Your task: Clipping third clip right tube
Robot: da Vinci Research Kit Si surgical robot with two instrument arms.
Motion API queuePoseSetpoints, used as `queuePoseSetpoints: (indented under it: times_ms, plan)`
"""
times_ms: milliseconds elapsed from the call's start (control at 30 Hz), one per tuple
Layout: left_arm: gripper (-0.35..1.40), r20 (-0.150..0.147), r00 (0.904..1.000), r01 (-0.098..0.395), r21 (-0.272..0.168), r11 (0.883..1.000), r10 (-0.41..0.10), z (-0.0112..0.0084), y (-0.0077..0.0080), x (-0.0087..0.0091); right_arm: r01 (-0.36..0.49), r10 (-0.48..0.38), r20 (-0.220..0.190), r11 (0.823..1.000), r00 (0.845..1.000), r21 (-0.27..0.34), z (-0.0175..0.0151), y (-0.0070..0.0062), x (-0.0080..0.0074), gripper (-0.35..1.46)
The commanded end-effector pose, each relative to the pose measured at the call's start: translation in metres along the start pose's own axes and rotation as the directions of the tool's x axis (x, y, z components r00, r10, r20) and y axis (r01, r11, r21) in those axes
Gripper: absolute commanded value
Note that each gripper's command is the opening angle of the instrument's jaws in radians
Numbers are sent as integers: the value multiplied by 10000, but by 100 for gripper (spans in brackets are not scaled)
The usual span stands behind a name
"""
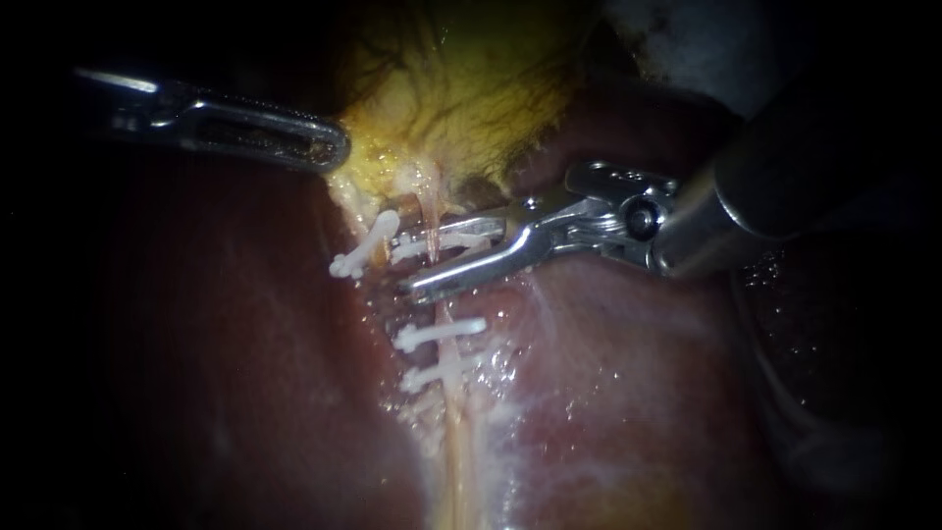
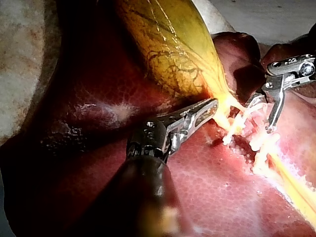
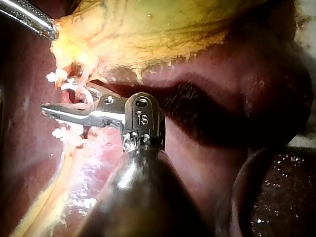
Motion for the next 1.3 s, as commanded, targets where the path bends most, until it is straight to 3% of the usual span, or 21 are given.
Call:
queuePoseSetpoints:
  times_ms: [33, 267, 700, 833, 1300]
  plan:
    - [-35, -2, 10000, 0, 3, 10000, 0, 0, 0, 0, -14, 14, 40, 10000, 10000, 28, 0, -2, 2, 51]
    - [-35, -2, 10000, -1, 2, 10000, 1, 0, 0, 0, -169, 169, 56, 9998, 9998, 83, 0, -7, 6, 42]
    - [-35, -1, 10000, -1, 1, 10000, 1, 0, 0, 0, -466, 465, 66, 9988, 9989, 123, -3, -7, 6, -3]
    - [-35, -1, 10000, -1, 1, 10000, 1, 0, 0, 0, -813, 813, -76, 9967, 9967, 6, -4, -7, 6, -35]
    - [-35, -1, 10000, -1, 1, 10000, 1, 0, 0, 0, -855, 855, -85, 9963, 9963, -7, -6, -6, 3, -35]
